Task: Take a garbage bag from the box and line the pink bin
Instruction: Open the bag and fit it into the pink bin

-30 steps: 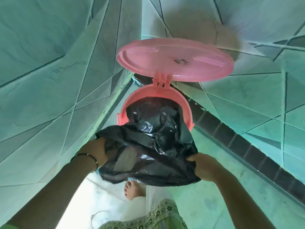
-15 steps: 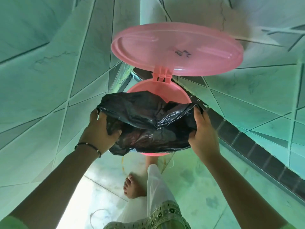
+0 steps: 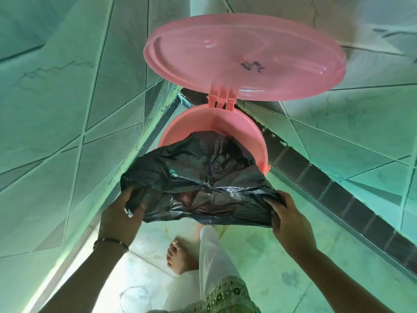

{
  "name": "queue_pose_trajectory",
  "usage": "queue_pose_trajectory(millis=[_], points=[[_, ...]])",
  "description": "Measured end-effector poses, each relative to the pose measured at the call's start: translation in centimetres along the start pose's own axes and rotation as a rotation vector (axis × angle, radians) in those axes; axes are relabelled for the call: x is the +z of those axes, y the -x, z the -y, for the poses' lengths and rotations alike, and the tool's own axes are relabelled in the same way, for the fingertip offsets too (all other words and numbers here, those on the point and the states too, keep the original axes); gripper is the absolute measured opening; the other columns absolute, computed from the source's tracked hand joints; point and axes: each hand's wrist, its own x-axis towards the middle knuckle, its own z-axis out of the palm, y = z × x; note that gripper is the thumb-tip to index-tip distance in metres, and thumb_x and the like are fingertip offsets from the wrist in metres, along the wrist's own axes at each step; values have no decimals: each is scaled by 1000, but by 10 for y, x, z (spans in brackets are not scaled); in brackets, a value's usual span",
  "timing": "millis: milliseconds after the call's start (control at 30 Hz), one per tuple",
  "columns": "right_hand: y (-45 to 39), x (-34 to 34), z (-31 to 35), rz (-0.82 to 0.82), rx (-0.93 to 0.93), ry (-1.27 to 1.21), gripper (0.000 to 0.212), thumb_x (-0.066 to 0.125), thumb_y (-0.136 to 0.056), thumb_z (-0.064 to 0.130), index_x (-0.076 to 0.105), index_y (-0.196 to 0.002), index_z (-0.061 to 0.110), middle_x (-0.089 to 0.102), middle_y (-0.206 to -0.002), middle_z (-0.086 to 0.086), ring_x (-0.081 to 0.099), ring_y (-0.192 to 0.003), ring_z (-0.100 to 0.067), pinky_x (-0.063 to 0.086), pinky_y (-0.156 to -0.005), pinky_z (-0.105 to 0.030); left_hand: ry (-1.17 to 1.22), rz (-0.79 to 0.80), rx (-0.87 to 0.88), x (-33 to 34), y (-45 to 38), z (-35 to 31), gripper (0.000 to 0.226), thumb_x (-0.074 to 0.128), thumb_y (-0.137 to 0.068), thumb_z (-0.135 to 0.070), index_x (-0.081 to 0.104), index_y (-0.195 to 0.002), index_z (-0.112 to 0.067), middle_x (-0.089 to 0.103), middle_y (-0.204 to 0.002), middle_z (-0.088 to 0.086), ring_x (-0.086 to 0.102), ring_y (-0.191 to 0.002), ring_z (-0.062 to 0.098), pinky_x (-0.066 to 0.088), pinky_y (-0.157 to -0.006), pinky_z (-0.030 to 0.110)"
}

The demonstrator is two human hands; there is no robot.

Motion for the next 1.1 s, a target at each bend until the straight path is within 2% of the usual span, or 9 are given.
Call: queue_pose_trajectory(millis=[167, 300, 433, 500, 600, 733, 900, 1033, 1100], points=[[-46, 19, -18, 101, 255, -81, 21, 49, -93, 15, 63, -102, 3, 57, -113, -9, 63, -81, -30, 47, -69, -35, 0, 222, -121, 13, -51, 6, 65, 66, -80, -11, 34, -137, -8, 52, -134, 19, 48, -123, 39, 39, -104, 46], [-101, 19, -13, 99, 492, -585, 27, 42, -93, 2, 62, -76, 7, 56, -74, -5, 49, -62, -18, 42, -59, -29, 125, 244, -125, 16, -92, -31, 56, 51, -91, -6, 26, -141, -4, 44, -138, 16, 49, -116, 36, 36, -93, 30], [-128, 9, -8, 66, 728, -850, 26, 37, -91, -2, 60, -103, 1, 60, -98, -15, 54, -83, -26, 50, -72, -46, 231, 178, -217, 19, -130, -69, 40, 41, -93, -3, 41, -131, 7, 43, -139, 26, 41, -128, 38, 35, -106, 39], [-126, 4, -8, 87, 735, -954, 23, 36, -95, 4, 58, -96, 11, 57, -103, -9, 52, -85, -22, 45, -76, -43, 303, 89, -190, 22, -140, -78, 35, 39, -93, -7, 49, -123, 9, 49, -132, 31, 47, -122, 42, 39, -103, 48], [-126, -1, 1, 101, 584, -1068, 21, 39, -97, 26, 59, -96, 31, 57, -115, -5, 56, -98, -19, 45, -85, -39, 413, 50, -110, 25, -141, -95, 21, 44, -90, -9, 64, -89, -6, 58, -103, 22, 55, -97, 33, 43, -86, 39], [-155, -10, 3, 121, 391, -746, 54, 39, -91, 52, 27, -142, 44, 33, -147, -11, 39, -131, -34, 34, -108, -48, 400, 154, 28, 21, -149, -114, 42, 47, -92, -15, 48, -133, -21, 55, -119, 4, 52, -110, 23, 40, -97, 32], [-202, -28, 12, 35, 345, -632, 45, 39, -98, 33, 46, -135, 10, 52, -130, -24, 52, -117, -39, 40, -88, -35, 163, 224, 167, 16, -156, -155, 39, 39, -97, -25, 48, -132, -8, 53, -111, 11, 46, -96, 18, 41, -77, 27], [-221, -22, -4, 14, 379, -517, 36, 49, -93, 15, 57, -127, 14, 63, -98, -11, 59, -72, -24, 41, -56, -23, 137, 183, 9, 21, -166, -163, 40, 37, -96, -41, 57, -103, -8, 49, -81, 4, 45, -69, 17, 32, -58, 25], [-216, -18, -18, 99, 276, -364, 38, 53, -91, 11, 56, -128, 19, 65, -99, -10, 62, -67, -25, 46, -53, -24, 124, 193, -79, 23, -169, -155, 60, 34, -94, -50, 50, -123, 0, 58, -110, 18, 55, -95, 27, 38, -72, 29]])
